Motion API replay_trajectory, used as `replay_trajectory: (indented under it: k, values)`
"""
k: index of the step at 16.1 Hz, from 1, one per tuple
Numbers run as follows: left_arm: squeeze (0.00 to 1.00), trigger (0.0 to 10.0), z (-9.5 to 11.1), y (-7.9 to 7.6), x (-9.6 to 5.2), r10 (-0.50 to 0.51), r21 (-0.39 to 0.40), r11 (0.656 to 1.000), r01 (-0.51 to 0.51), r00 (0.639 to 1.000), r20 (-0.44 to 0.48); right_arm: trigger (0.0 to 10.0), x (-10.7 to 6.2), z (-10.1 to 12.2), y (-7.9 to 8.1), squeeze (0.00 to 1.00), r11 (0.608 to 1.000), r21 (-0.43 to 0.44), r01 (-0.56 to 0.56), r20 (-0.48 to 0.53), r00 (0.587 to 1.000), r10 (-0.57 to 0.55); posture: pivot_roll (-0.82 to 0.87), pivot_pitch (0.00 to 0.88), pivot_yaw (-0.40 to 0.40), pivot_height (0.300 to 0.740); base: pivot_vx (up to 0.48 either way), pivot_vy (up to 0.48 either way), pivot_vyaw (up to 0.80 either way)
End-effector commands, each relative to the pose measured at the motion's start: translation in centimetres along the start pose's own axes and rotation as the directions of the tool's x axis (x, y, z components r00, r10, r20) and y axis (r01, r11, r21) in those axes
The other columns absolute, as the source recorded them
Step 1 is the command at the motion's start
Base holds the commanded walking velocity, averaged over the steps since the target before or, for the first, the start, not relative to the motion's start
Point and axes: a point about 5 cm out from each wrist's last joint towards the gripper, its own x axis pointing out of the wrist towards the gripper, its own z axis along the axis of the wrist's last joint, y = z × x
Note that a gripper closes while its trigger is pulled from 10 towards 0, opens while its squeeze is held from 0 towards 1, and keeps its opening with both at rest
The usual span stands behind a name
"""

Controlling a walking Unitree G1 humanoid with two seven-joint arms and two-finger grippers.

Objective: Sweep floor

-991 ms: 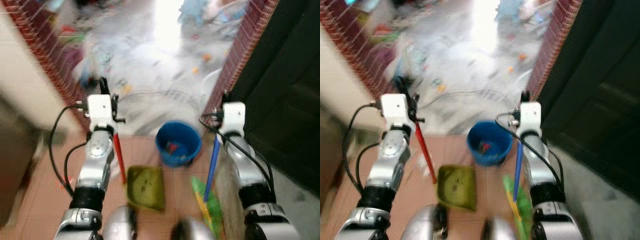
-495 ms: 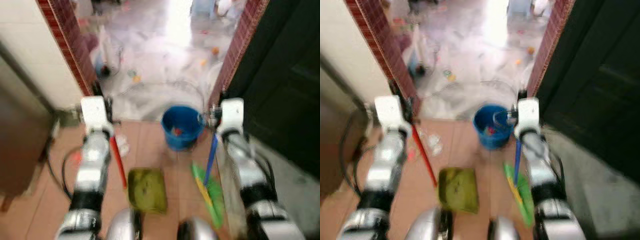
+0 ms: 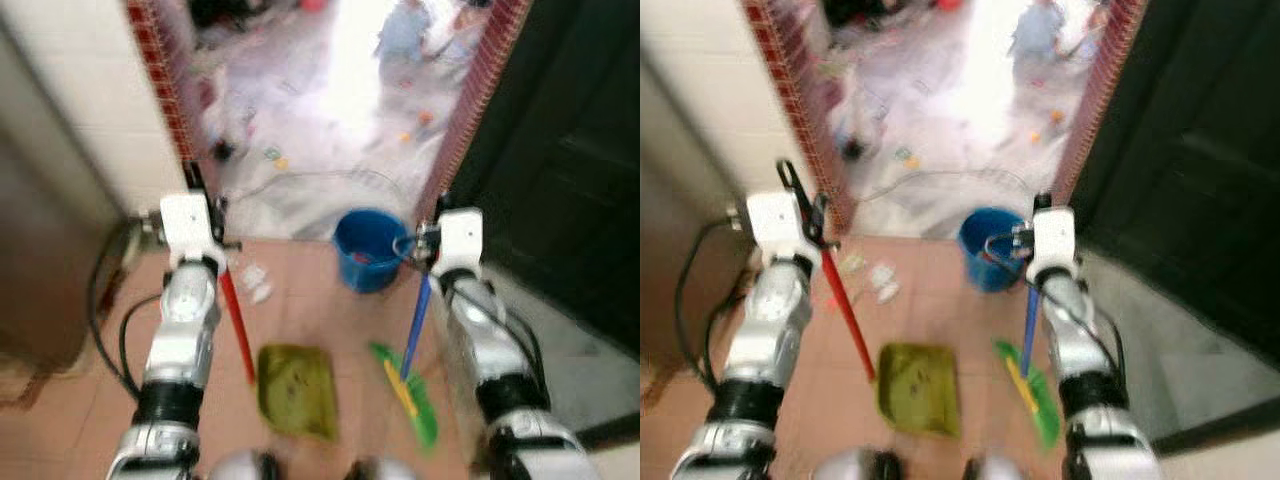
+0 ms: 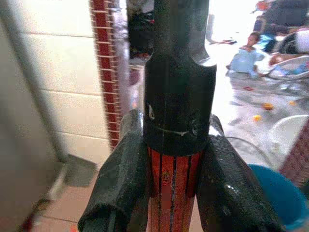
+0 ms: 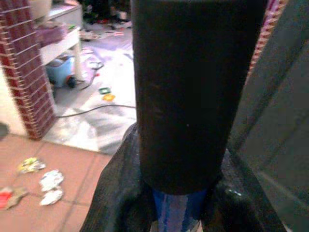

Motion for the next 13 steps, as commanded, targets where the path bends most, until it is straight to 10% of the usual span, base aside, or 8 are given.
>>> replay_trajectory:
  k: [1,13]
  values:
    - [0.0,10.0,2.0,-0.5,0.5,-0.019,0.002,1.0,0.019,0.998,0.068,10.0,-0.1,-0.5,0.2,0.0,1.0,0.02,-0.002,-0.02,1.0,0.003,-0.05,0.083,0.019,0.74,0.0,0.469,0.0]
    - [0.0,10.0,5.3,-1.3,1.2,-0.041,-0.003,0.999,0.042,0.991,0.129,10.0,0.0,-0.1,0.4,0.0,1.0,0.006,0.012,0.01,1.0,-0.012,-0.04,0.09,0.024,0.74,0.0,0.469,0.0]
